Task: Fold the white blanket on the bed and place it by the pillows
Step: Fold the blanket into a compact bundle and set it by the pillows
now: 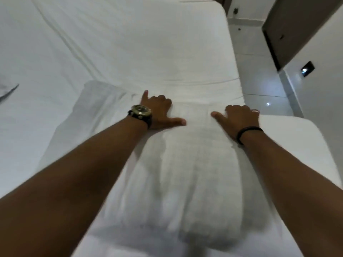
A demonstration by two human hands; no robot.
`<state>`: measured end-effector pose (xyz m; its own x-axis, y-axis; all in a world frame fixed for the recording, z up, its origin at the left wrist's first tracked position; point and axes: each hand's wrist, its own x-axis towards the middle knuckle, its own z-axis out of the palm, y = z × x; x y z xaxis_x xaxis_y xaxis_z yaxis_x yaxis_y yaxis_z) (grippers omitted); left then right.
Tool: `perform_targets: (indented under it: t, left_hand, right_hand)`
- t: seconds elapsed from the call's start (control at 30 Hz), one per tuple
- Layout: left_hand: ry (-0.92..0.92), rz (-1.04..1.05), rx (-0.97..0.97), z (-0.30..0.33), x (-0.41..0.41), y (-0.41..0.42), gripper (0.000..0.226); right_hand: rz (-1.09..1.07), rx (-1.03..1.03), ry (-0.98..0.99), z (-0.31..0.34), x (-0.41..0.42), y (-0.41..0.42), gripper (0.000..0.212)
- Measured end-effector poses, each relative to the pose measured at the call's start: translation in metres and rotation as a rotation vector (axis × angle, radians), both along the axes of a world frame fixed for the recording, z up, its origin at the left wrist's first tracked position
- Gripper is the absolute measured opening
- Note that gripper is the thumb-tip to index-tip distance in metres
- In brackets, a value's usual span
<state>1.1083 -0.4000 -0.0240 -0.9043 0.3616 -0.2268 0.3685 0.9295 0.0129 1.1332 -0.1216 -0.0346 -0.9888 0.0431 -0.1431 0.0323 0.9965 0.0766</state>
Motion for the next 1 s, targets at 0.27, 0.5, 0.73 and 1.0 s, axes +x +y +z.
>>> perform_targets:
  t: [0.27,0.5,0.73,1.0]
  left_hand:
    - [0.122,-0.02,-0.135,0.011,-0.046,-0.028,0.071]
    - [0.202,-0.156,0.088,-0.032,0.0,0.029,0.07]
    - [-0.014,0.193,-0.112,-0.018,-0.028,-0.004,0.076]
    - [0.05,-0.112,0.096,-0.034,0.049,0.065,0.083]
  right_hand:
    - [0.056,-0.117,0.266,0.012,-0.043,-0.023,0.05]
    - [0.231,-0.155,0.253,-0.021,0.014,-0.027,0.054]
    - [-0.285,0.157,0.005,-0.004,0.039,0.099,0.077]
    - [-0.12,-0.003,0.05,-0.012,0.092,0.092,0.057]
